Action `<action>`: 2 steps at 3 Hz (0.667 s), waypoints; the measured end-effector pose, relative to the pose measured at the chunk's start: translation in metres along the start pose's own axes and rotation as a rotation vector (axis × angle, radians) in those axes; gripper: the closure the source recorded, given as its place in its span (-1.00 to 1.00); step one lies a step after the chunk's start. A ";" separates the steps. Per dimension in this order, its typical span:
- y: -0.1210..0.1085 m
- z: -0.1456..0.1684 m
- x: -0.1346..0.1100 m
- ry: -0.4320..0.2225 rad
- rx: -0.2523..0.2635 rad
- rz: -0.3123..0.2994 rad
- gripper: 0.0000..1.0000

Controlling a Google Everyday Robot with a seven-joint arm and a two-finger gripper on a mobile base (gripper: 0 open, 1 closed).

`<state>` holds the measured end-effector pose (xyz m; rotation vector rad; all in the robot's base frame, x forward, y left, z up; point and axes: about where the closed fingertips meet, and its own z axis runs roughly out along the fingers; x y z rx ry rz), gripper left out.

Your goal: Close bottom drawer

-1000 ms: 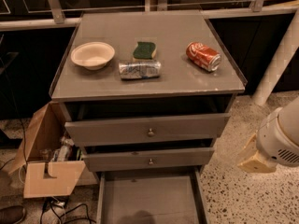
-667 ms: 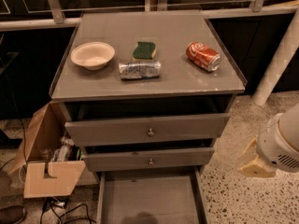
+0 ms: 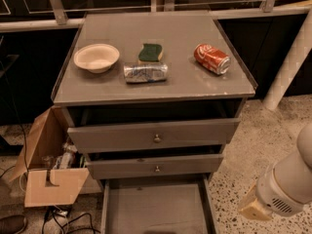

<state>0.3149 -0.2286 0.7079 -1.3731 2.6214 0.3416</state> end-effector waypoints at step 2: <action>0.015 0.045 0.021 0.029 -0.064 0.063 1.00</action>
Offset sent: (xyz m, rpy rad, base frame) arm -0.0171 0.0044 -0.0393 0.0123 0.0686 -0.0339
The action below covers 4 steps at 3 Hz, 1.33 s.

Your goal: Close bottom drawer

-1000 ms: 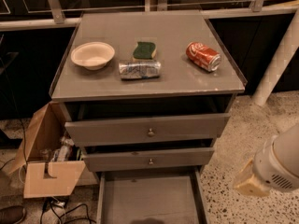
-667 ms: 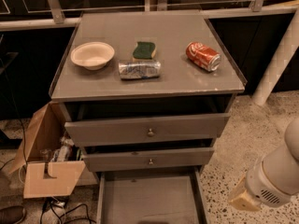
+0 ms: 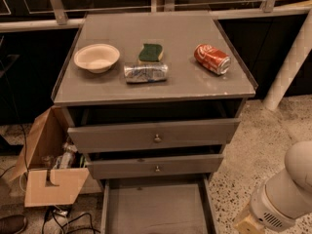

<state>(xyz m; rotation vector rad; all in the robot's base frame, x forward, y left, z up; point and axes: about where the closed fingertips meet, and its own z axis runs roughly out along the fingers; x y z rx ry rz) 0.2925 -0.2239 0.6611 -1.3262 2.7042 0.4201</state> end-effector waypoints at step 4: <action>0.046 0.204 0.086 0.098 -0.267 0.179 1.00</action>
Offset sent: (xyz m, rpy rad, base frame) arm -0.1035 0.0138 -0.2360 0.0690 0.3155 -0.1140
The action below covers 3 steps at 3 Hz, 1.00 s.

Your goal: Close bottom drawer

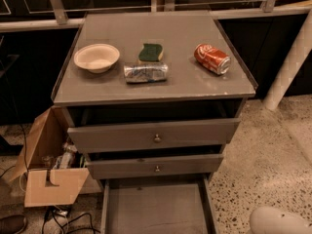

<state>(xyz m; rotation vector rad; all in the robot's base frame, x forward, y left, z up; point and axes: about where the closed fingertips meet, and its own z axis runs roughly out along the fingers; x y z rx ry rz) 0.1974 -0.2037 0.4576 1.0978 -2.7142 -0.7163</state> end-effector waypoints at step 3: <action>-0.029 0.035 0.022 -0.218 -0.013 0.160 1.00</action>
Offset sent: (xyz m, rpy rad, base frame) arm -0.0166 -0.0168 -0.0723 0.1314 0.0226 -0.2245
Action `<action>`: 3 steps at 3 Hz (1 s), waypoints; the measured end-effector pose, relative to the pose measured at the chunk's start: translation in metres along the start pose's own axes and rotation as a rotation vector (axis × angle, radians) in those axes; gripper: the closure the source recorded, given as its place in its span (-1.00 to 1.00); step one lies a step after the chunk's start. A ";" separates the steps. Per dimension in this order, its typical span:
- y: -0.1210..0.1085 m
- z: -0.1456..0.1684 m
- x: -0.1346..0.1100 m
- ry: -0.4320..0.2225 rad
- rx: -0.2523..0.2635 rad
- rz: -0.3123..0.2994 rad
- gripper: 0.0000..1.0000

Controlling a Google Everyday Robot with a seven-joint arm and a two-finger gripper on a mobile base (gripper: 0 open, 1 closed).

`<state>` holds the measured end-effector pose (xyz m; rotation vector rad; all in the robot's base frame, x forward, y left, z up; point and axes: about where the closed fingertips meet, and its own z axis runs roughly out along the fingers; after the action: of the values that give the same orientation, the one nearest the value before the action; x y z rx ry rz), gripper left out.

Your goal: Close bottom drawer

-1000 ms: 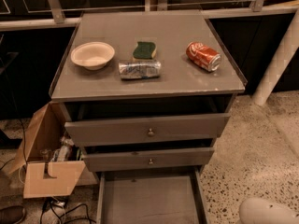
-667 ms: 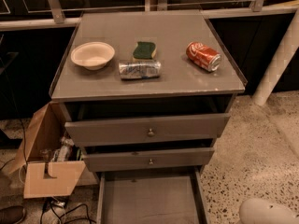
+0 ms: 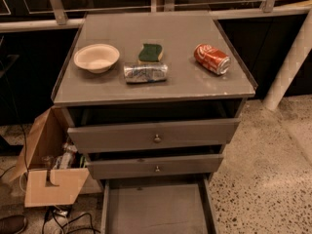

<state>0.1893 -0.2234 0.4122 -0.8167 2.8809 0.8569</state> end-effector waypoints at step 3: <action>-0.030 0.029 0.026 -0.116 -0.018 0.165 1.00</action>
Offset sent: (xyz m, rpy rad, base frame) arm -0.0043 -0.0165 -0.0167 0.0246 -0.0271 -0.1271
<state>0.1784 -0.2427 0.3684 -0.5168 2.8722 0.9134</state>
